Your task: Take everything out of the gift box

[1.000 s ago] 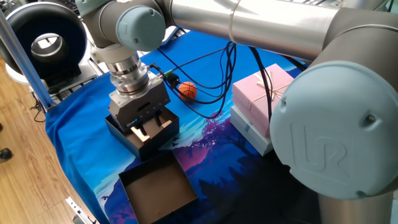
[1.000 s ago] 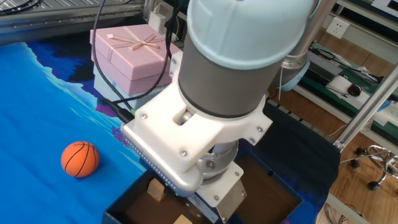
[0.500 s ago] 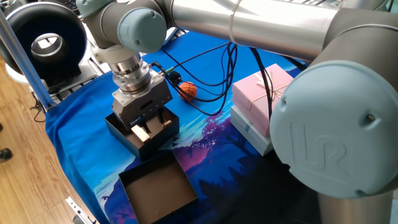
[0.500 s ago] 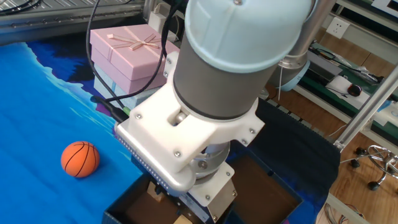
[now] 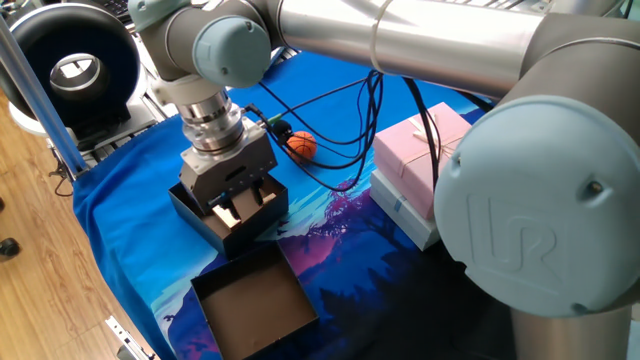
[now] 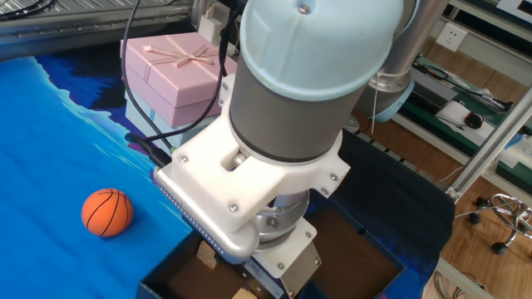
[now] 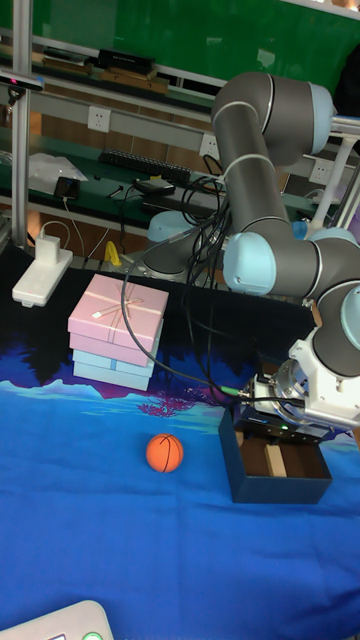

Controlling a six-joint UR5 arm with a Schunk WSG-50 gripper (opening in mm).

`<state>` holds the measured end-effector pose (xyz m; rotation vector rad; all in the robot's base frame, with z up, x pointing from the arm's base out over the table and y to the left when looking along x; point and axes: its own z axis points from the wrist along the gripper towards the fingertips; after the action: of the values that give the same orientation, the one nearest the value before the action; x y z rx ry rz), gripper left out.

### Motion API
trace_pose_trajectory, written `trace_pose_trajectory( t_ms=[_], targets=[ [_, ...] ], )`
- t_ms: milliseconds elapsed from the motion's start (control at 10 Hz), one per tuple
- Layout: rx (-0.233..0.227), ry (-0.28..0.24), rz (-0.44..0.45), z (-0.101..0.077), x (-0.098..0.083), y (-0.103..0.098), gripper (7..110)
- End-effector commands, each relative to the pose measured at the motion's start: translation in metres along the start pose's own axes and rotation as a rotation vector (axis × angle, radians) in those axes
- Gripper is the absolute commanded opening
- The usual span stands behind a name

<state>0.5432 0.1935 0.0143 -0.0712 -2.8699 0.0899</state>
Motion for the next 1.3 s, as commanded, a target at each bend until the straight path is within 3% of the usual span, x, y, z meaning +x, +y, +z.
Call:
trace_pose_trajectory(
  t_ms=[0,400,800,1200],
  targets=[
    [-0.036,0.010,0.017,0.000,0.002,0.010,44],
    [-0.001,0.021,-0.005,-0.022,0.006,-0.007,44],
    [-0.001,-0.001,-0.004,0.002,0.001,-0.017,44],
    [-0.026,0.011,0.003,0.002,0.006,-0.011,44]
  ],
)
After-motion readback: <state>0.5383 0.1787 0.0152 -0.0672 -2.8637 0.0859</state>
